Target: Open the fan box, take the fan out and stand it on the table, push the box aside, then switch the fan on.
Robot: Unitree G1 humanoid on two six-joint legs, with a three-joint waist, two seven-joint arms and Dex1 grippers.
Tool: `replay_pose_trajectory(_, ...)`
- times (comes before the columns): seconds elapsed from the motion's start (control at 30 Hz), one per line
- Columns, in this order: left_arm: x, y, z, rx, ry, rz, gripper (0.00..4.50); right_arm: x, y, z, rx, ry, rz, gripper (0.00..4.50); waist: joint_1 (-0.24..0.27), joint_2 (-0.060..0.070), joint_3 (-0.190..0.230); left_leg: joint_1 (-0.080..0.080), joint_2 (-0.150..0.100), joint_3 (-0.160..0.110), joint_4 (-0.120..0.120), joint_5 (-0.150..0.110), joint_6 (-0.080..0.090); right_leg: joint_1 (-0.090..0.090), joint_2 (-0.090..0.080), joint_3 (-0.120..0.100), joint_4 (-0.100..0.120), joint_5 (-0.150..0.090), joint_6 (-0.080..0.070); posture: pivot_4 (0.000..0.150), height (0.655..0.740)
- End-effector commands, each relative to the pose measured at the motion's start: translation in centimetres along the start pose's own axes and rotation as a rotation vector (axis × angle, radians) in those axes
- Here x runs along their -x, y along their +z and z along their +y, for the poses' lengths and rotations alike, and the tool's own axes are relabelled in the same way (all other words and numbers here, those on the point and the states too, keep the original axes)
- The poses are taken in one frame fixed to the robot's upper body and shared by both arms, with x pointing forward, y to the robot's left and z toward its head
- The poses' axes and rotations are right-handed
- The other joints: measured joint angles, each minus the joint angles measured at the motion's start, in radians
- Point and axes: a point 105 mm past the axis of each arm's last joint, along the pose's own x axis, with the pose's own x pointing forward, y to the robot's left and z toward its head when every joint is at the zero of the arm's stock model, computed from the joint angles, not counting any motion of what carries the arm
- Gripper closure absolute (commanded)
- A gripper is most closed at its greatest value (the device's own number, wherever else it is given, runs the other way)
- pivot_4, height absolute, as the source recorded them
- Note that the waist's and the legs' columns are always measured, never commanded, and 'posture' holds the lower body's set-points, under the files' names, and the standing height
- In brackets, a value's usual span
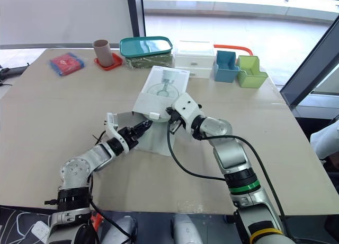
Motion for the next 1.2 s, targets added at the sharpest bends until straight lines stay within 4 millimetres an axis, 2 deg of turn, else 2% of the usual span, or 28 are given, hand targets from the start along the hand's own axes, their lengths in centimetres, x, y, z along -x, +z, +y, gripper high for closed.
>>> replay_pose_trajectory(0.03,-0.4,0.5,-0.2,0.015,-0.006,-0.030,0.89,0.1,-0.2,-0.1,0.009,0.005,0.019,4.45,0.000,0.000,0.000,0.000,0.000,0.000,0.000,0.000,0.000,0.000,0.000,0.000,0.000,0.000,0.000,0.150,0.7400)
replay_pose_trajectory(0.3,-1.0,-0.2,-0.2,0.056,-0.006,0.006,0.89,0.1,-0.2,-0.1,0.012,0.006,0.019,4.45,0.000,0.000,0.000,0.000,0.000,0.000,0.000,0.000,0.000,0.000,0.000,0.000,0.000,0.000,0.000,0.150,0.7400)
replay_pose_trajectory(0.63,-2.0,0.6,-0.8,0.129,-0.020,-0.021,0.89,0.2,-0.3,0.0,0.007,-0.002,0.024,4.45,0.001,0.000,0.000,0.000,-0.001,0.000,0.000,0.000,0.000,0.000,0.000,0.000,0.000,0.000,0.000,0.150,0.7400)
replay_pose_trajectory(1.0,-1.9,0.2,-1.5,0.054,-0.048,0.033,0.89,0.1,-0.4,0.3,-0.003,0.001,0.024,4.45,0.001,0.000,0.000,0.000,-0.001,0.000,0.000,0.000,0.000,0.000,0.000,0.000,0.000,0.000,0.001,0.150,0.7400)
replay_pose_trajectory(1.2,-1.9,0.9,-2.0,0.086,-0.072,-0.009,0.89,0.0,-0.4,0.4,-0.004,0.003,0.022,4.45,0.001,0.000,0.000,0.000,-0.001,0.000,0.000,0.000,0.000,0.000,0.000,0.000,-0.001,0.000,0.001,0.150,0.7400)
